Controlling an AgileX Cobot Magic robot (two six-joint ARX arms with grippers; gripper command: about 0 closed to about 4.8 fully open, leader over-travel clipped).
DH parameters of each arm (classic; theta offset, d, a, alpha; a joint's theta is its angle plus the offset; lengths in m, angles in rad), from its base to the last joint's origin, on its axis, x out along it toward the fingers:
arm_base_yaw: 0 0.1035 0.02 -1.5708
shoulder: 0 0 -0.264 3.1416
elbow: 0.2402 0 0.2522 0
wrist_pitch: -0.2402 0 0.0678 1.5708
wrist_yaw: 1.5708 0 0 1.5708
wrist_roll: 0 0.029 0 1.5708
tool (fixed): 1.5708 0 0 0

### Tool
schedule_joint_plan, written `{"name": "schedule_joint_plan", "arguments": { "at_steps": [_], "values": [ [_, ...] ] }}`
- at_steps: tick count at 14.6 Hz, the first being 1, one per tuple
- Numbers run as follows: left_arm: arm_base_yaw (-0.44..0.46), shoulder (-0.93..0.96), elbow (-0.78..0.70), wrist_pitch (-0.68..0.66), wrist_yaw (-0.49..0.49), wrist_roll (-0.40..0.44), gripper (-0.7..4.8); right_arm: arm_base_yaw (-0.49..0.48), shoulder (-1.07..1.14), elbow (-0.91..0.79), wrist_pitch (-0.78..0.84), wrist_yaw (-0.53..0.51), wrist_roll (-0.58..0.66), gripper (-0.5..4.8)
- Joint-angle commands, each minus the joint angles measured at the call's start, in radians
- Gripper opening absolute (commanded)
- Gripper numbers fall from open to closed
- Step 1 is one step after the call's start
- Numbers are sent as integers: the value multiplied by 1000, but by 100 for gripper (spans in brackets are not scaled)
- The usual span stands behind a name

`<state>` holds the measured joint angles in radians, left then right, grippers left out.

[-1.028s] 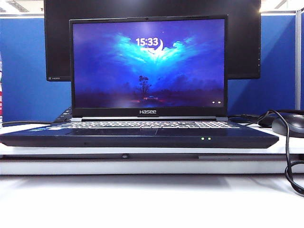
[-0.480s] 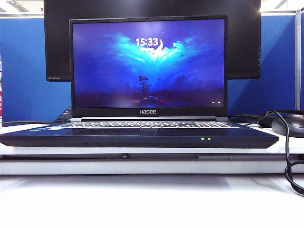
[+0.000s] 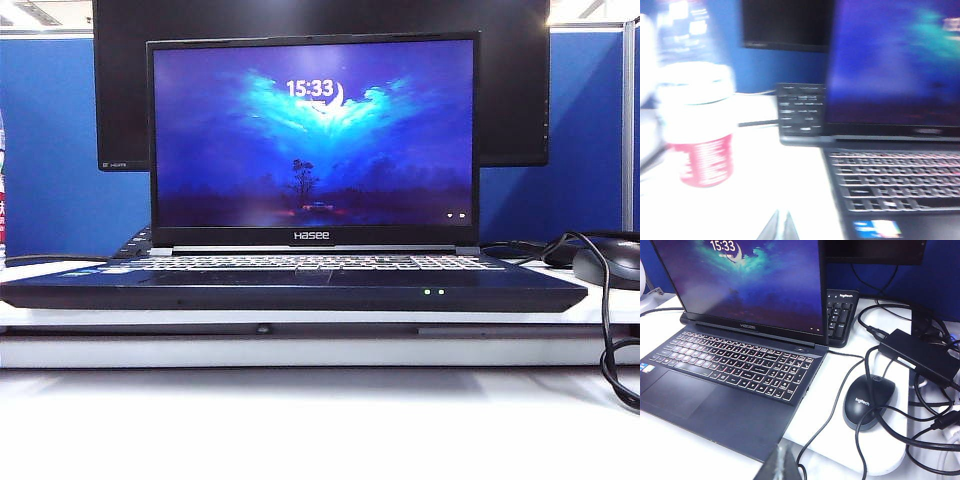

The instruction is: Open the lid of the black laptop.

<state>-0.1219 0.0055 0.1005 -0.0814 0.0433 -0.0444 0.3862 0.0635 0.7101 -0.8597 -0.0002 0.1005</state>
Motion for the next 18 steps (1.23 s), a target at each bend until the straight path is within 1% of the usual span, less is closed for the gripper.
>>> {"name": "schedule_joint_plan", "arguments": {
  "at_steps": [1,3,4,6,7,9,18],
  "values": [
    [67,-2,-11,39,2,4,-5,0,0,2,10,1,3,-1],
    [111,-2,-12,39,2,6,-5,0,0,2,10,1,3,-1],
    [119,-2,-16,41,2,8,-5,0,0,2,10,1,3,-1],
    [118,-2,-45,55,6,1,-5,0,0,2,10,1,3,-1],
    [118,-2,-68,77,6,-25,-5,0,0,2,10,1,3,-1],
    [118,-2,-93,99,12,-36,-5,0,0,2,10,1,3,-1],
    [119,-2,-93,95,14,-35,-5,0,0,2,10,1,3,-1]
  ]
}}
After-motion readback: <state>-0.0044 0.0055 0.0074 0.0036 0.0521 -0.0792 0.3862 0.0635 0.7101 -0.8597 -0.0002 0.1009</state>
